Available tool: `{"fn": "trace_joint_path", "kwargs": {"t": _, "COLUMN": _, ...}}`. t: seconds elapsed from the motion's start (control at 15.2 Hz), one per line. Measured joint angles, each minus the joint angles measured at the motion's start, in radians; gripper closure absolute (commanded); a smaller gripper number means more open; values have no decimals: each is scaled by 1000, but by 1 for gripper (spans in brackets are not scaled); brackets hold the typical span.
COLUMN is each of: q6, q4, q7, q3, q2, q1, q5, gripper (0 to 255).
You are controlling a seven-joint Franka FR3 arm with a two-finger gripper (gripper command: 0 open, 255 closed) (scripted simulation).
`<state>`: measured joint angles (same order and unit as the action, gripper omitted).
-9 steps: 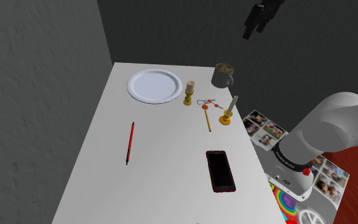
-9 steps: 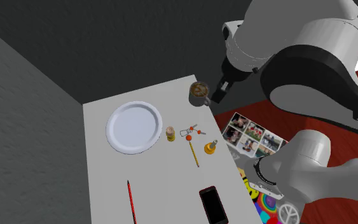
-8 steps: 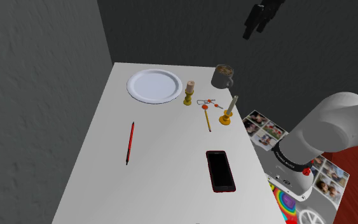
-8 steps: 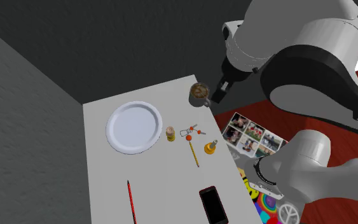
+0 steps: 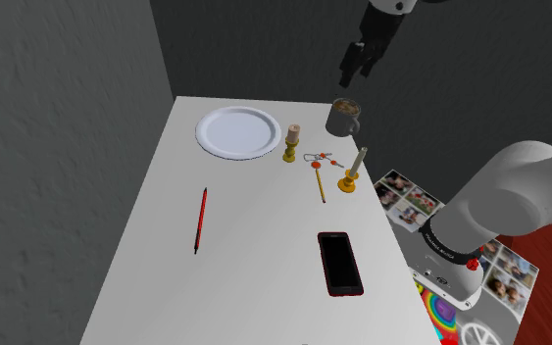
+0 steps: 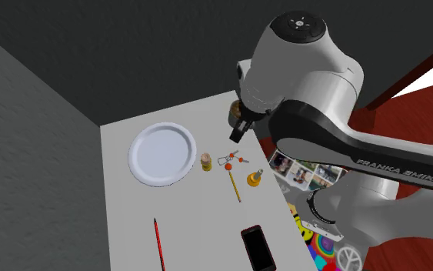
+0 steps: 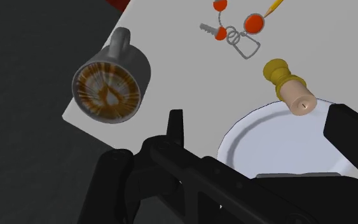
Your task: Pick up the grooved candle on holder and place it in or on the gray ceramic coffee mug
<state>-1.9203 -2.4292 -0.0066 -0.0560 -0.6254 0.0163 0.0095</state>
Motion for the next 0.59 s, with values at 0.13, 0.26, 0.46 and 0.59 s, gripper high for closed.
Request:
{"fn": "trace_joint_path", "kwargs": {"t": 0.13, "q6": -51, "q4": -16, "q7": 22, "q3": -22, "q2": 35, "q1": 14, "q5": 17, "gripper": 0}}
{"fn": "trace_joint_path", "kwargs": {"t": 0.26, "q6": -113, "q4": -25, "q7": 34, "q3": -36, "q2": 89, "q1": 23, "q5": 28, "gripper": 0}}
{"fn": "trace_joint_path", "kwargs": {"t": 0.46, "q6": -193, "q4": -30, "q7": 54, "q3": -59, "q2": 163, "q1": 38, "q5": 45, "gripper": 0}}
{"fn": "trace_joint_path", "kwargs": {"t": 0.59, "q6": -262, "q4": -35, "q7": 76, "q3": -82, "q2": 228, "q1": 51, "q5": 56, "gripper": 0}}
